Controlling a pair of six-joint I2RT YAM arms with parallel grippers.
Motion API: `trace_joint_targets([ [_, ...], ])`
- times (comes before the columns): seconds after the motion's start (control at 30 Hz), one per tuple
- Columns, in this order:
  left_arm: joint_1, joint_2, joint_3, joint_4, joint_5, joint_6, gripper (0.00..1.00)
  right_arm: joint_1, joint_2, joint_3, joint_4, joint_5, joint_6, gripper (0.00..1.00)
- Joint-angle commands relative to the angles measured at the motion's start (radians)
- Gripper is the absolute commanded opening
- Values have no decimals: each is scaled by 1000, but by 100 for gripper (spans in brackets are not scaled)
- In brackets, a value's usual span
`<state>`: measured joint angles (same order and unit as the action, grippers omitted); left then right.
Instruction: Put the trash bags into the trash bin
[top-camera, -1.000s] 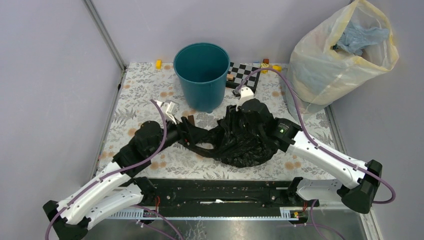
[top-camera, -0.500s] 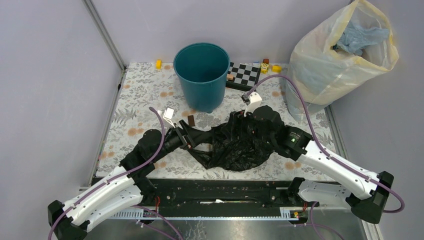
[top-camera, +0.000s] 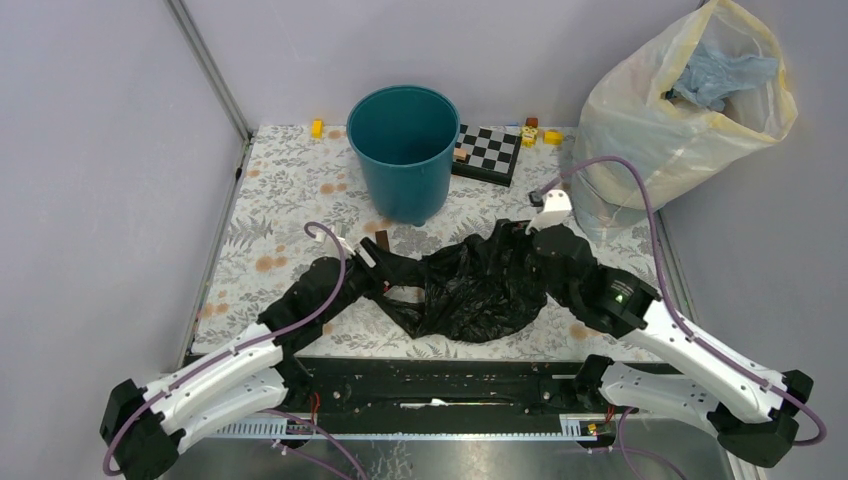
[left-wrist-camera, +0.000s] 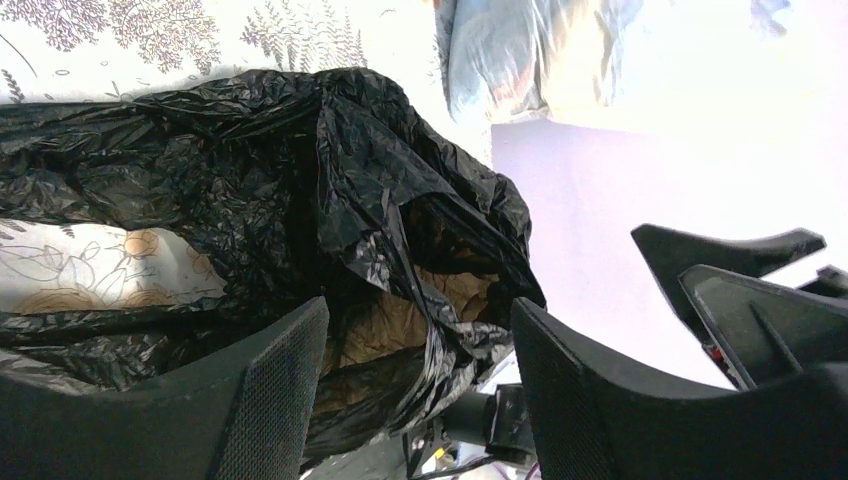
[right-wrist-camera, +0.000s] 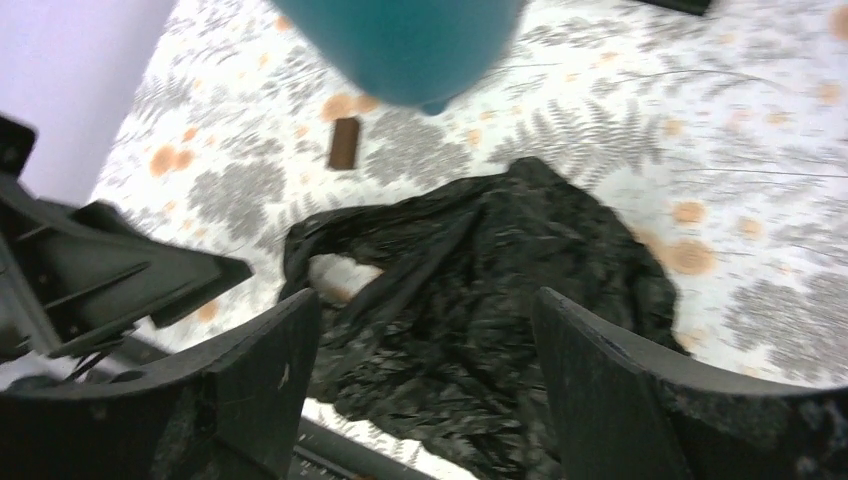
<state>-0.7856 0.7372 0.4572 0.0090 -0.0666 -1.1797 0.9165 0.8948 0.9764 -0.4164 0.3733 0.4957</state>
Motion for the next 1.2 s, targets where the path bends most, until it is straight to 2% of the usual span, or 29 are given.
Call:
trace_joint_targets([
  [0.0, 2, 65, -8, 128, -36, -148, 70, 4, -58, -22, -90, 296, 86, 86],
  [0.13, 2, 139, 7, 153, -33, -191, 69, 4, -90, -40, -146, 420, 133, 95],
  [0.3, 2, 224, -15, 258, -17, -260, 68, 4, -67, -21, -251, 545, 196, 99],
  [0.4, 3, 274, -32, 314, -18, -296, 66, 4, -53, -15, -283, 558, 212, 100],
  [0.5, 3, 323, -35, 386, -35, -295, 60, 2, -7, 2, -323, 541, 222, 98],
  [0.6, 10, 362, -22, 420, -42, -248, 45, -28, 53, 18, -351, 463, 221, 96],
  [0.67, 21, 360, -23, 406, -65, -202, 28, -86, 79, 3, -323, 385, 188, 95],
  [0.73, 34, 336, -34, 365, -97, -165, 6, -159, 74, -27, -281, 278, 153, 92],
  [0.77, 49, 322, -51, 356, -99, -139, 0, -193, 61, -48, -247, 217, 138, 91],
  [0.87, 93, 278, -103, 379, -64, -61, 0, -254, -7, -110, -173, 80, 125, 83],
  [0.97, 113, 240, -144, 398, -37, -15, 0, -263, -58, -152, -117, -23, 144, 78],
  [1.07, 120, 224, -167, 417, -12, -4, 0, -263, -56, -167, -90, -111, 170, 78],
  [1.17, 120, 223, -176, 437, 10, 1, 0, -263, -41, -185, -65, -138, 207, 83],
])
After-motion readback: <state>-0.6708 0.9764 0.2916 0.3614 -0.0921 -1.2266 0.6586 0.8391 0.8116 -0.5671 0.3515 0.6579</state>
